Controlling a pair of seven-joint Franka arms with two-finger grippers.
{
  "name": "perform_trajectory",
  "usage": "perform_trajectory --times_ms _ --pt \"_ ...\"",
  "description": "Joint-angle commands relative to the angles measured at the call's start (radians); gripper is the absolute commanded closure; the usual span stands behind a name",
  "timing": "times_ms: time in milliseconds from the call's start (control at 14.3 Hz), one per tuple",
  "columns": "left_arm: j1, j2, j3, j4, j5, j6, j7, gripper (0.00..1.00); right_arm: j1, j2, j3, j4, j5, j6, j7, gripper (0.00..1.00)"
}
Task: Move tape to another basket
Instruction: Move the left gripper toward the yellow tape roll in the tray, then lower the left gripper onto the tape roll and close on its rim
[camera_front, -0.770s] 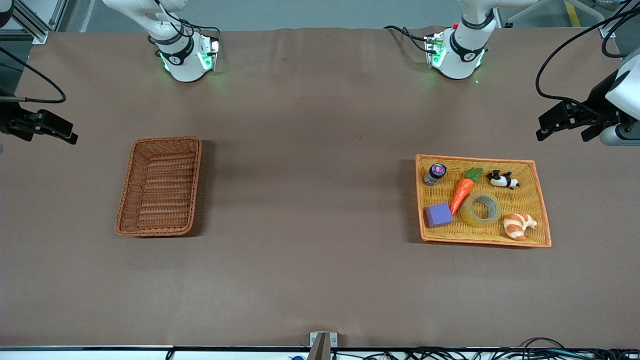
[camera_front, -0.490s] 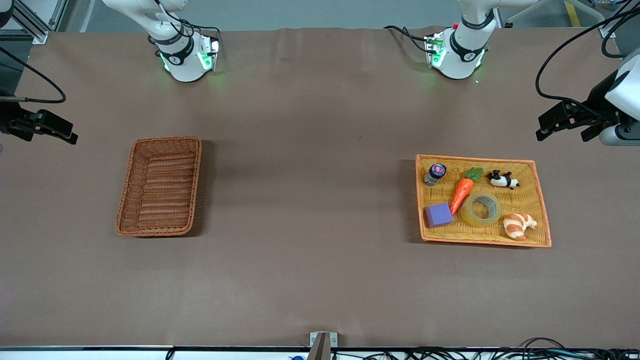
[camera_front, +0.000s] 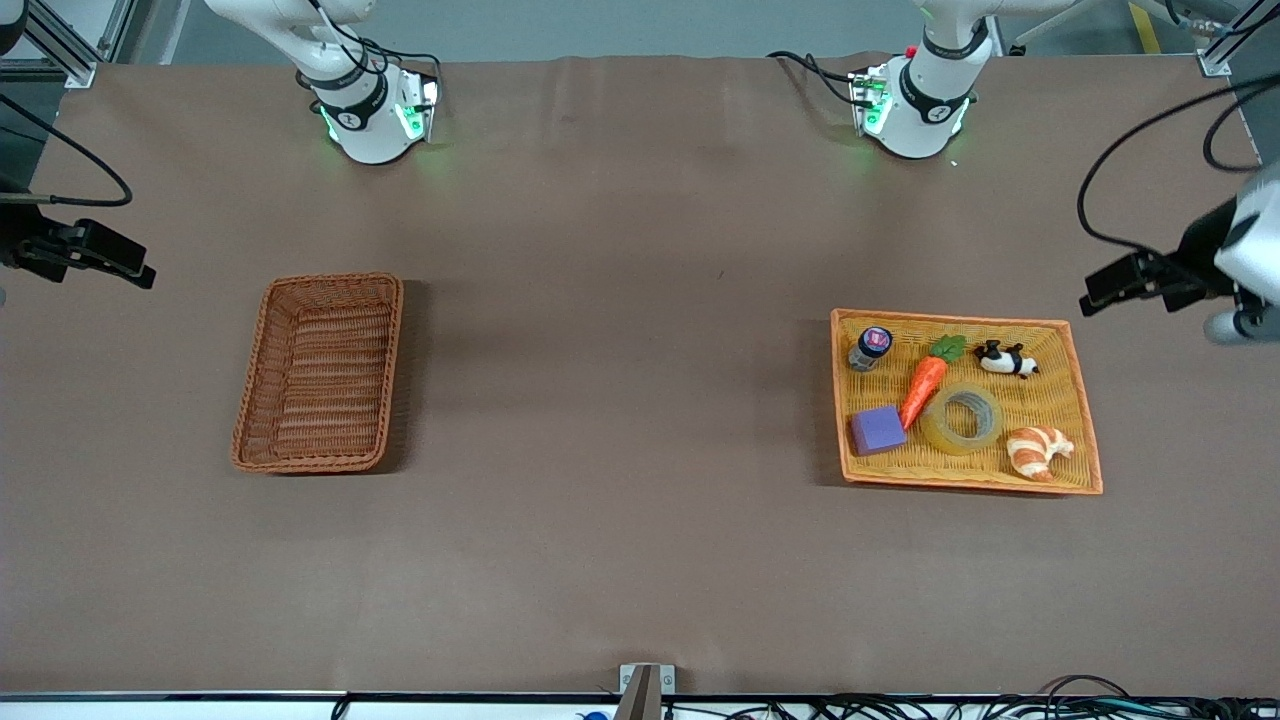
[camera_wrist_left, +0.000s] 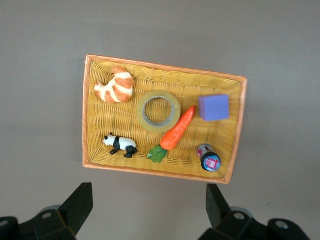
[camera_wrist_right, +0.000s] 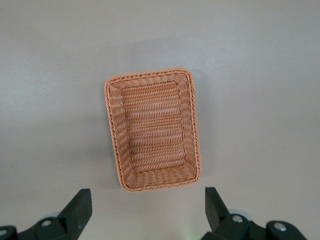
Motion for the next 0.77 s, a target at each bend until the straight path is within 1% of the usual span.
perform_trajectory --times_ms 0,140,420,700 --pt "0.032 0.065 0.002 -0.036 0.009 0.101 0.016 0.00 -0.009 -0.030 0.004 -0.032 0.016 0.003 -0.011 0.00" --pt "0.035 0.111 0.002 -0.067 0.008 0.169 0.032 0.00 -0.009 -0.030 0.004 -0.032 0.018 0.003 -0.013 0.00" --pt "0.033 0.250 0.002 -0.066 0.012 0.213 0.056 0.00 -0.009 -0.030 0.004 -0.032 0.016 0.003 -0.011 0.00" --pt "0.030 0.361 0.001 -0.067 0.014 0.293 0.061 0.01 -0.009 -0.030 0.004 -0.032 0.016 0.003 -0.011 0.00"
